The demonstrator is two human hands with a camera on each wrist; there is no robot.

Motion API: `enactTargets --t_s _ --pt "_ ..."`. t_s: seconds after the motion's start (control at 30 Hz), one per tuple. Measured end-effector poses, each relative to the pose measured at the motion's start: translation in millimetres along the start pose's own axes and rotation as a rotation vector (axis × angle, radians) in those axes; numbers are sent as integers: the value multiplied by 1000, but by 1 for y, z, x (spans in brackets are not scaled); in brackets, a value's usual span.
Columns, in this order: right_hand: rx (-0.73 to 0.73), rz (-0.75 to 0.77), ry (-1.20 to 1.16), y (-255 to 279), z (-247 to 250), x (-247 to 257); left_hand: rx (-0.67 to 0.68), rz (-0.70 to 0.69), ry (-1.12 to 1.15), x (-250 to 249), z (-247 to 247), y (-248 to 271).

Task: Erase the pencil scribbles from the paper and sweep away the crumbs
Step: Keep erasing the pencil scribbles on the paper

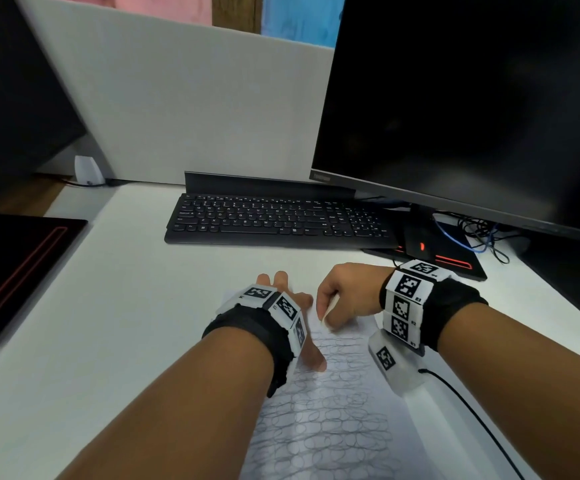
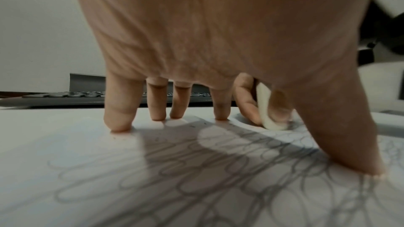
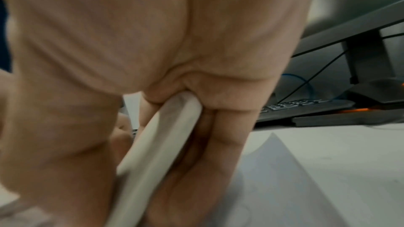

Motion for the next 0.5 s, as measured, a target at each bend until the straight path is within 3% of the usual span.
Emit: enactTargets --t_s 0.07,0.17,0.3,0.43,0.5 --pt "54 1 -4 1 -4 1 0 -5 3 0 0 0" --pt "-74 16 17 -1 8 -2 -14 -10 10 -1 2 3" --pt "62 -2 14 3 -5 0 -1 -12 12 0 4 4" --pt "-68 5 -20 1 8 -5 -5 -4 -9 -2 4 5" --pt "-12 -3 -17 2 2 -5 6 -6 -11 -2 5 6"
Point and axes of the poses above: each hand's wrist, its own y-axis away from the middle knuckle, its own z-axis out of the back of the hand, x = y × z, the point moved 7 cm from there along -y, towards the middle knuckle, and after that the axes turned 11 degrees about -y, right-handed, at the moved point
